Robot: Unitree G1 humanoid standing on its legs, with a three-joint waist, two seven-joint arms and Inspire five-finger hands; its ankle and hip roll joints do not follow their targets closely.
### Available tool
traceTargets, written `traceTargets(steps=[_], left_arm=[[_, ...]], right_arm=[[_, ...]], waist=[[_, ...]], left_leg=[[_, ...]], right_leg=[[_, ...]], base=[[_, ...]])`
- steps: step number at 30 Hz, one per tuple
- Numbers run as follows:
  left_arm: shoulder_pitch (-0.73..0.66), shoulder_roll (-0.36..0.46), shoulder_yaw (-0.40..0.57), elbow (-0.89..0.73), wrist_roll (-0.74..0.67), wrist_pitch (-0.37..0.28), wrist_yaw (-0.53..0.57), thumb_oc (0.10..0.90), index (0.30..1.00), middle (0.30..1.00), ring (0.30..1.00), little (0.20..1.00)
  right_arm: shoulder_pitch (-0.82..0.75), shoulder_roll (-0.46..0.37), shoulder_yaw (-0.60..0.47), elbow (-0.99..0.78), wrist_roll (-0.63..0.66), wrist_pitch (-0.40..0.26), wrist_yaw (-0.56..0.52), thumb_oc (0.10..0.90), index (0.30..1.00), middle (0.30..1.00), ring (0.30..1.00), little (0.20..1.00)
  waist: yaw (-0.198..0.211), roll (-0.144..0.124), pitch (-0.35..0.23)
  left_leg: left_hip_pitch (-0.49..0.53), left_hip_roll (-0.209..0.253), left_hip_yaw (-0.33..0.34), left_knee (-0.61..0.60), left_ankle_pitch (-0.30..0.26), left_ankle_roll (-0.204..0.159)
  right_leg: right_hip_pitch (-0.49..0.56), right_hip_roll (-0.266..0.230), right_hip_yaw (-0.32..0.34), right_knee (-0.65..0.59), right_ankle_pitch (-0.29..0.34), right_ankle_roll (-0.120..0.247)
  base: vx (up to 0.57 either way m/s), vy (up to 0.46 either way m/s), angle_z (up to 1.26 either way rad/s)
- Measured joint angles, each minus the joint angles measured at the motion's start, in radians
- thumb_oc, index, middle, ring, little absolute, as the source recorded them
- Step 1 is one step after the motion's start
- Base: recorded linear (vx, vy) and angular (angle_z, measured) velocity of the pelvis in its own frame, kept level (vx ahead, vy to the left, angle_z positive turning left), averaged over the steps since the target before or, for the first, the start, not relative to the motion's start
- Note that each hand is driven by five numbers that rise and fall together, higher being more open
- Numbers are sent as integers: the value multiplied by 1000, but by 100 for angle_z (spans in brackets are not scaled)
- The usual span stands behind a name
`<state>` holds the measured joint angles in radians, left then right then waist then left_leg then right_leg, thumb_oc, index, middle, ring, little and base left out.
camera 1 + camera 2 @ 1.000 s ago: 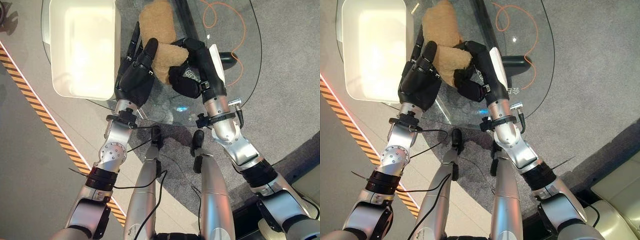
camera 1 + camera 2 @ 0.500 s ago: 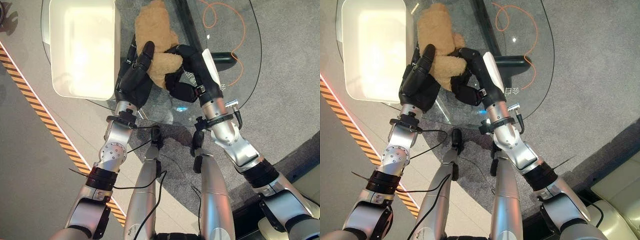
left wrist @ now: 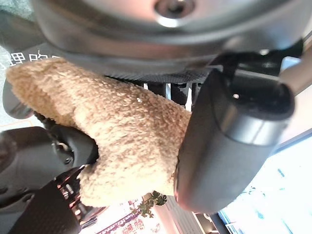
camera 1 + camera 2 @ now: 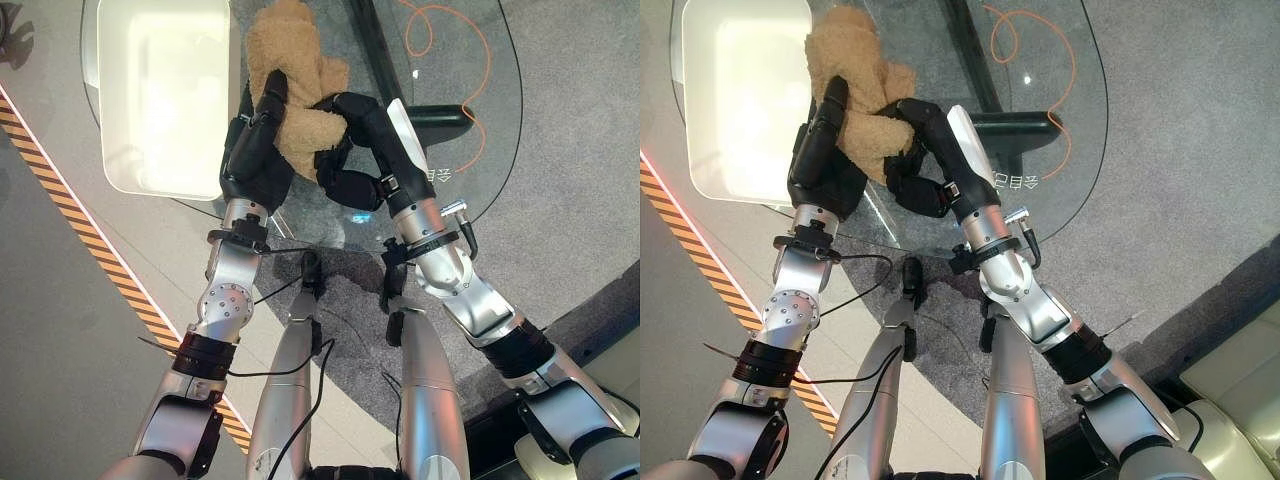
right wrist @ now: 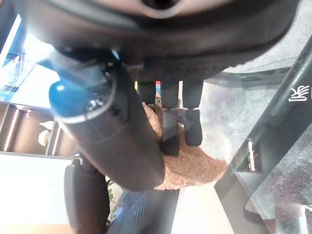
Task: Wipe the table with a cloth and put it in the basket.
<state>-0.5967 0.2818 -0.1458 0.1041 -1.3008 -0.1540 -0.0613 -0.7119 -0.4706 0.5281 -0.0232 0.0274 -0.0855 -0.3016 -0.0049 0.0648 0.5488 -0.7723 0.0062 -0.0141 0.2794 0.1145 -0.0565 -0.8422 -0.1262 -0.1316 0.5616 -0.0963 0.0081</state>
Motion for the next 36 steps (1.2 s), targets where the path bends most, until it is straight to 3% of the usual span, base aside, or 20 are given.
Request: traceTargets(steps=[2, 3, 4, 5, 36], left_arm=[[0, 0, 0, 0, 0, -1, 0, 100, 300, 300, 300, 200], [0, 0, -1, 0, 0, -3, 0, 100, 300, 300, 300, 200], [0, 0, -1, 0, 1, -5, 0, 100, 300, 300, 300, 200], [0, 0, 0, 0, 2, -7, 0, 100, 300, 300, 300, 200], [-16, -38, 1, 0, 66, -121, 50, 100, 300, 300, 300, 200]], right_arm=[[0, 0, 0, 0, 0, 0, 0, 218, 401, 401, 401, 318], [0, 0, 0, 0, 0, 0, 0, 322, 491, 491, 491, 422], [0, 0, 0, 0, -1, 0, 0, 685, 801, 801, 801, 785], [0, 0, 0, 0, -2, 0, 0, 800, 900, 900, 900, 900], [0, 8, 3, -23, -47, -3, 19, 800, 900, 900, 900, 900]], waist=[[0, 0, 0], [0, 0, 0], [0, 0, 0], [0, 0, 0], [-1, -5, 0]], left_leg=[[0, 0, 0, 0, 0, 0], [0, 0, 0, 0, 0, 0], [0, 0, 0, 0, 0, 0], [0, 0, 0, 0, 0, 0], [0, 0, 0, 2, 0, 0]], right_leg=[[0, 0, 0, 0, 0, 0], [0, 0, 0, 0, 0, 0], [0, 0, 0, 0, 0, 0], [0, 0, 0, 0, 0, 0], [0, 0, 0, 2, 0, 0]], base=[[0, 0, 0], [0, 0, 0], [0, 0, 0], [0, 0, 0], [0, 0, 0]])
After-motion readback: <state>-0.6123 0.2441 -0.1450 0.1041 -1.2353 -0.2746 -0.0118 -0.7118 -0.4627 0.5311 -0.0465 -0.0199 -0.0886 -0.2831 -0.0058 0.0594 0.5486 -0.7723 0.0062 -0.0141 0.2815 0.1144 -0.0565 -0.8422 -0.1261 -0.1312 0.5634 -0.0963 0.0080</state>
